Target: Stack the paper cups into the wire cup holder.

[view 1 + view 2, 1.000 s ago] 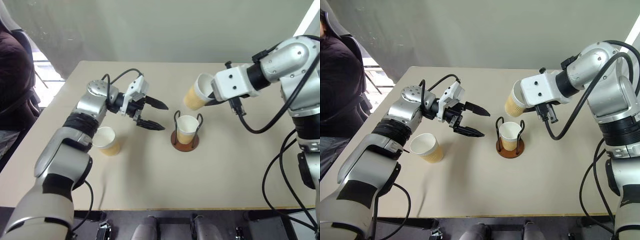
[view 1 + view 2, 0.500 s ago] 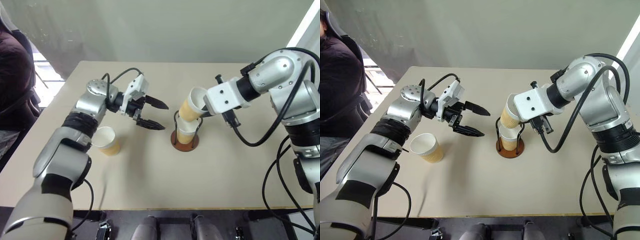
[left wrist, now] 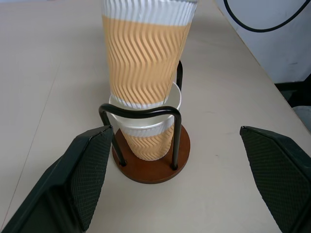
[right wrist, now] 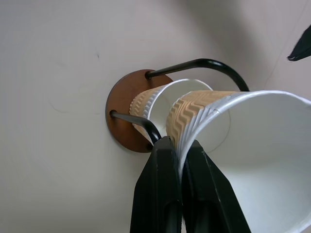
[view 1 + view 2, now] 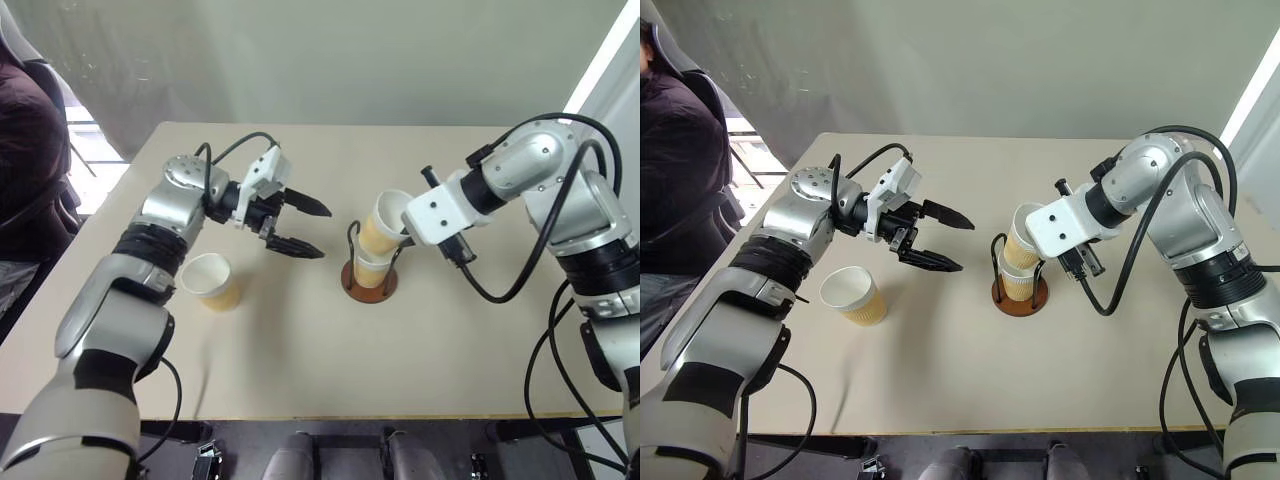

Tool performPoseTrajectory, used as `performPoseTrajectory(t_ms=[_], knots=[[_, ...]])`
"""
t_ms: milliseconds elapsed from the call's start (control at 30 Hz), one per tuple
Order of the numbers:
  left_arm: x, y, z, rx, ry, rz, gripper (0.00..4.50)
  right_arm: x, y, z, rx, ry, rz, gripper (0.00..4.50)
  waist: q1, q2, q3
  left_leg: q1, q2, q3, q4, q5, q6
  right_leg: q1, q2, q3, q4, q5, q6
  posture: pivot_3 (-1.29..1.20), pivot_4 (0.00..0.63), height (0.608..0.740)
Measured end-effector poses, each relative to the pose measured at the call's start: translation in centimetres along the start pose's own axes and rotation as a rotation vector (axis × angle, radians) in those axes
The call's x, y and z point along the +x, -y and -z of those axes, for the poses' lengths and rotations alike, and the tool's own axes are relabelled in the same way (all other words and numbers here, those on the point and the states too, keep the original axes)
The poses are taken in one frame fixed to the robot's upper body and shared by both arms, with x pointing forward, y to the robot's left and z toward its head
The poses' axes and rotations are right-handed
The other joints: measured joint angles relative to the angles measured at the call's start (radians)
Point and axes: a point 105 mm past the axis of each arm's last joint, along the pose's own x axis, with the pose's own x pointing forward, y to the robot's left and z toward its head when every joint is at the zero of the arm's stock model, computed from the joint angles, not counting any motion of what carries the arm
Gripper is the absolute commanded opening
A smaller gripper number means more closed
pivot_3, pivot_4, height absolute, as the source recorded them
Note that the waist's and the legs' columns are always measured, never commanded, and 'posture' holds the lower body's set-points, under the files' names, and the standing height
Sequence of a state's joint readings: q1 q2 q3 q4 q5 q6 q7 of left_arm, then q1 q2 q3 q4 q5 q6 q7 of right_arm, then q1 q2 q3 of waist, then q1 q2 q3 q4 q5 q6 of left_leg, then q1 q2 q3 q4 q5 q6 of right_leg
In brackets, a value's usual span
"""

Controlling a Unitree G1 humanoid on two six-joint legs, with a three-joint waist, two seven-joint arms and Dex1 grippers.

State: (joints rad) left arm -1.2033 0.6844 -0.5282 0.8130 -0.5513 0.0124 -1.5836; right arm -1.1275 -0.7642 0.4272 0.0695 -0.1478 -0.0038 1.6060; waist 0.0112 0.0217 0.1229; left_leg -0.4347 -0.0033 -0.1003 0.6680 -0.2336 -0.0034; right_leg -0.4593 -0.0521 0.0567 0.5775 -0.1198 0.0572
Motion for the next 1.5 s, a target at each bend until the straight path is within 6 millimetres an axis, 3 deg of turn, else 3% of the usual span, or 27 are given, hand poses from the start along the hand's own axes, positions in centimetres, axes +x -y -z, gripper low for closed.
performPoseTrajectory(t_ms=[233,333,567,767,900,1000,1200,1500], knots=[[0.0,0.1,-0.1,0.000,0.004,0.005,4.50,0.6,-0.1,0.4,-0.026,-0.020,-0.015,0.04,0.000,0.000,0.000,0.000,0.000,0.000,0.000,0.000,0.000,0.000,0.000,0.000,0.000,0.000,0.000,0.00,0.150,0.740],[0.0,0.1,-0.2,0.003,0.003,0.007,4.50,0.6,-0.1,0.4,-0.030,-0.025,-0.015,0.60,0.000,0.000,0.000,0.000,0.000,0.000,0.000,0.000,0.000,0.000,0.000,0.000,0.000,0.000,0.000,0.00,0.150,0.740],[0.1,0.1,-0.2,0.002,0.005,0.007,4.50,0.7,-0.2,0.0,-0.024,-0.007,-0.021,2.89,0.000,0.000,0.000,0.000,0.000,0.000,0.000,0.000,0.000,0.000,0.000,0.000,0.000,0.000,0.000,0.00,0.150,0.740],[0.1,0.1,-0.2,0.000,0.006,0.008,4.50,0.4,0.5,-1.8,0.115,0.143,0.010,2.89,-0.001,0.000,0.000,0.000,0.000,0.000,0.000,0.001,-0.001,0.000,0.000,0.000,0.000,0.000,0.000,0.00,0.150,0.740],[-0.1,0.0,0.1,-0.015,-0.004,-0.001,4.50,-3.6,2.6,-3.9,0.305,0.341,0.130,2.89,0.000,0.000,0.000,-0.001,0.000,0.000,0.000,0.001,-0.002,0.000,0.001,0.000,0.000,-0.001,-0.002,0.00,0.150,0.740],[-0.6,-0.1,0.6,-0.051,-0.022,-0.018,4.50,-5.7,2.6,-4.2,0.394,0.402,0.179,2.89,0.001,-0.001,-0.001,0.000,0.000,0.000,0.000,0.001,-0.002,0.000,0.001,0.000,0.001,-0.003,-0.006,0.00,0.150,0.740],[-2.0,-0.2,0.7,-0.069,-0.055,-0.055,4.50,-6.1,2.0,-3.7,0.530,0.450,0.196,2.89,0.000,-0.001,-0.001,0.000,0.000,-0.001,-0.002,0.003,-0.005,-0.002,0.002,0.000,0.004,-0.003,-0.005,0.00,0.150,0.740],[-3.2,-0.1,1.1,-0.047,-0.100,-0.085,4.50,-6.0,1.8,-3.3,0.568,0.451,0.216,2.89,0.000,-0.002,-0.001,0.000,0.000,-0.001,-0.001,0.005,-0.006,-0.006,0.002,0.000,0.013,-0.005,-0.006,0.00,0.150,0.740]])
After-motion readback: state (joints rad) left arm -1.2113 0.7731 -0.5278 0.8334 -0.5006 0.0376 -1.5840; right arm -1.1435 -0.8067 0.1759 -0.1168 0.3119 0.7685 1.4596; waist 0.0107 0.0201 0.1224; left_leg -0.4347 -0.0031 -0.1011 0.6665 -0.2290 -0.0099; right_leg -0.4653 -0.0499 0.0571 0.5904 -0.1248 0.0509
